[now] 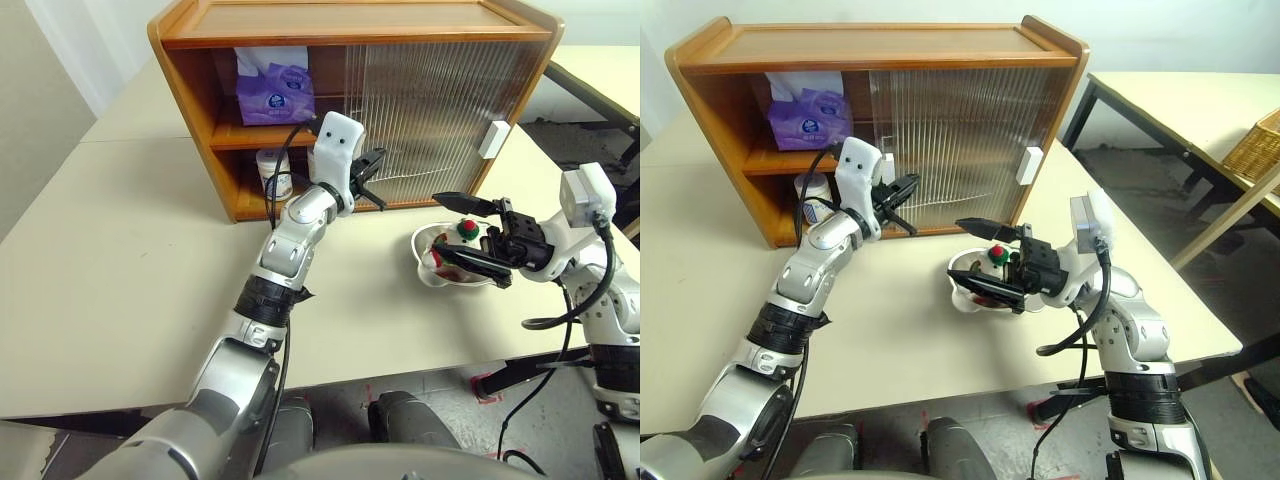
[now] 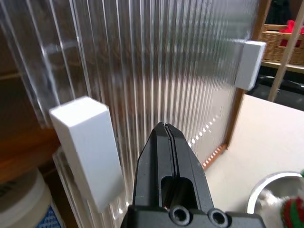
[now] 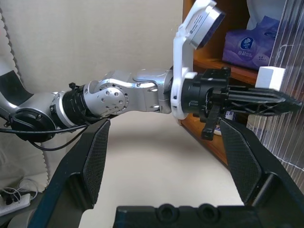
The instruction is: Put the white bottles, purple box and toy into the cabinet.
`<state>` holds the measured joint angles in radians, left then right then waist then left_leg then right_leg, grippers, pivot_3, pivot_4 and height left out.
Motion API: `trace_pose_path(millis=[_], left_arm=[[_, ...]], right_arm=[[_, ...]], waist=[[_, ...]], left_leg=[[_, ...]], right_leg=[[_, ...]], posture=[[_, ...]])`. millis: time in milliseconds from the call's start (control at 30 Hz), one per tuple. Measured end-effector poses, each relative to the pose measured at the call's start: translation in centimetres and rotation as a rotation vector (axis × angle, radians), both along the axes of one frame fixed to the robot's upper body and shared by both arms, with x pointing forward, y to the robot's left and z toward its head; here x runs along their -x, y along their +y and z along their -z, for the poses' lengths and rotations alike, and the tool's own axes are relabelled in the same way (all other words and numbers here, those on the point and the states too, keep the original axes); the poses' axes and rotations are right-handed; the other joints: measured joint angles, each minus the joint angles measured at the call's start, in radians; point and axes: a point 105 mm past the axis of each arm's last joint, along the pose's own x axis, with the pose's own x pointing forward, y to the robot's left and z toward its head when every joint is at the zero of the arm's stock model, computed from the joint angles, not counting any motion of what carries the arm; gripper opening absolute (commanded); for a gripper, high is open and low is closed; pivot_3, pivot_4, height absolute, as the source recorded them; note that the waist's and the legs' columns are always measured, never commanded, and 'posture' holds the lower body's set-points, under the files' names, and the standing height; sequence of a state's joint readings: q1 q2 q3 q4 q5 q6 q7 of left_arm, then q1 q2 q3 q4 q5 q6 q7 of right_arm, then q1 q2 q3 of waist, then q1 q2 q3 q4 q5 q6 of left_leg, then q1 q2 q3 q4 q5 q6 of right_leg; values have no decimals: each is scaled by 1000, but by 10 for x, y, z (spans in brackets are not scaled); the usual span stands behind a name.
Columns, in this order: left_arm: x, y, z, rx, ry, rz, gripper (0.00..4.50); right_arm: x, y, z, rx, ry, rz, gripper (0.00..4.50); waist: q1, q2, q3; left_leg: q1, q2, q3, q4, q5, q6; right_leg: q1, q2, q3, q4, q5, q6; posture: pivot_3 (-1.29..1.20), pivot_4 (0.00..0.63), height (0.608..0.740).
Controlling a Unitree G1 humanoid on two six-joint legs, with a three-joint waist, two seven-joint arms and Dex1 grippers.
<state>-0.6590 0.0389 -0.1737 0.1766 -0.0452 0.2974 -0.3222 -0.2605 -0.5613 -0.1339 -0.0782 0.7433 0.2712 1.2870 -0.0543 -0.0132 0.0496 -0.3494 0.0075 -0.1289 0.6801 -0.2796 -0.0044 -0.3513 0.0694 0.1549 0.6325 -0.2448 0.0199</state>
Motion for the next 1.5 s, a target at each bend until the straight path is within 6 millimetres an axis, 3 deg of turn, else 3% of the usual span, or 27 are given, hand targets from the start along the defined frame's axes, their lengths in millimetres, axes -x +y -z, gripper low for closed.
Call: trace_pose_path(millis=[300, 1500], left_arm=[[-5, 14, -4, -2, -12, -97, 34], [6, 66, -1, -16, -36, -274, 34]], right_arm=[[0, 0, 0, 0, -2, 0, 4500], [-1, 1, -2, -2, -16, -6, 4500]], waist=[[-1, 0, 0], [-12, 1, -1]], left_leg=[[0, 0, 0, 0, 0, 0], [2, 0, 0, 9, 0, 1]], right_leg=[[0, 0, 0, 0, 0, 0], [3, 0, -1, 1, 6, -2]], posture=[[-103, 22, 740], [-84, 14, 740]])
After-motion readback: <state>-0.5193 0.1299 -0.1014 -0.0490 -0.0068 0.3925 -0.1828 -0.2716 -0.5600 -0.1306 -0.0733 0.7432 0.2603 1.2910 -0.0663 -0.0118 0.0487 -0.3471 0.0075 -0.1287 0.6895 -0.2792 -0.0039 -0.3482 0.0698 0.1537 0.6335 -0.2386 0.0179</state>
